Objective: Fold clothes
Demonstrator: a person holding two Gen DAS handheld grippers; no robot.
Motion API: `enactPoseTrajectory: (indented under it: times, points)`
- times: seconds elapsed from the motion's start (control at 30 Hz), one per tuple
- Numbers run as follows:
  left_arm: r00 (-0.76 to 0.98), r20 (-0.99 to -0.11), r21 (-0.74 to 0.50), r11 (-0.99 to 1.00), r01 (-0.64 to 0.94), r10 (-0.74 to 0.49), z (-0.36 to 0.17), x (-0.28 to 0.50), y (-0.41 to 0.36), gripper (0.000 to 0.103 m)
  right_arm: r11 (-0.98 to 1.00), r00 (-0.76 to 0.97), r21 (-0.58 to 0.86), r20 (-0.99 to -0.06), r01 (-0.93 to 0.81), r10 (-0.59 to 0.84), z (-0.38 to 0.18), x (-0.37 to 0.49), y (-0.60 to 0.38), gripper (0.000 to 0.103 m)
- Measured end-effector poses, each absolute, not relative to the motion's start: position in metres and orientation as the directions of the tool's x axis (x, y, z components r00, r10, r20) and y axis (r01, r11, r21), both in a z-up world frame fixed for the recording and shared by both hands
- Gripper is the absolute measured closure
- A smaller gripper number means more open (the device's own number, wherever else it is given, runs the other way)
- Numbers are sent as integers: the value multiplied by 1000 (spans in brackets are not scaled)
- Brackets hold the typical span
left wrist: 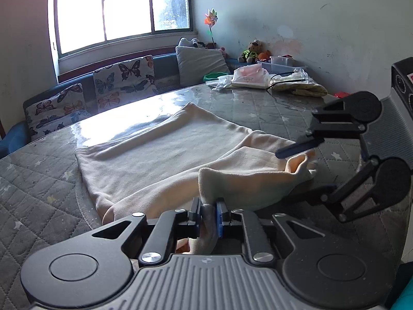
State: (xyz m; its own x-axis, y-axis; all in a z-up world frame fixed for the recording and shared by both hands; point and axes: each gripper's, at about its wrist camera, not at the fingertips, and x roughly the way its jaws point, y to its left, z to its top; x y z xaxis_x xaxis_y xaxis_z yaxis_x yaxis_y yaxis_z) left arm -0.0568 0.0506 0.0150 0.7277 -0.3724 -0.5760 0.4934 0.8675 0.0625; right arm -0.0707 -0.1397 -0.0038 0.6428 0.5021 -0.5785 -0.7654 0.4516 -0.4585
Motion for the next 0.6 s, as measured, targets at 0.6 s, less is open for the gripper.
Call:
enactPoseTrajectory:
  times: [0.6]
  points:
    - [748, -583, 261, 799, 541, -316, -3, -85, 44, 59, 640, 529, -68, -634, -765, 565, 22, -14, -159, 93]
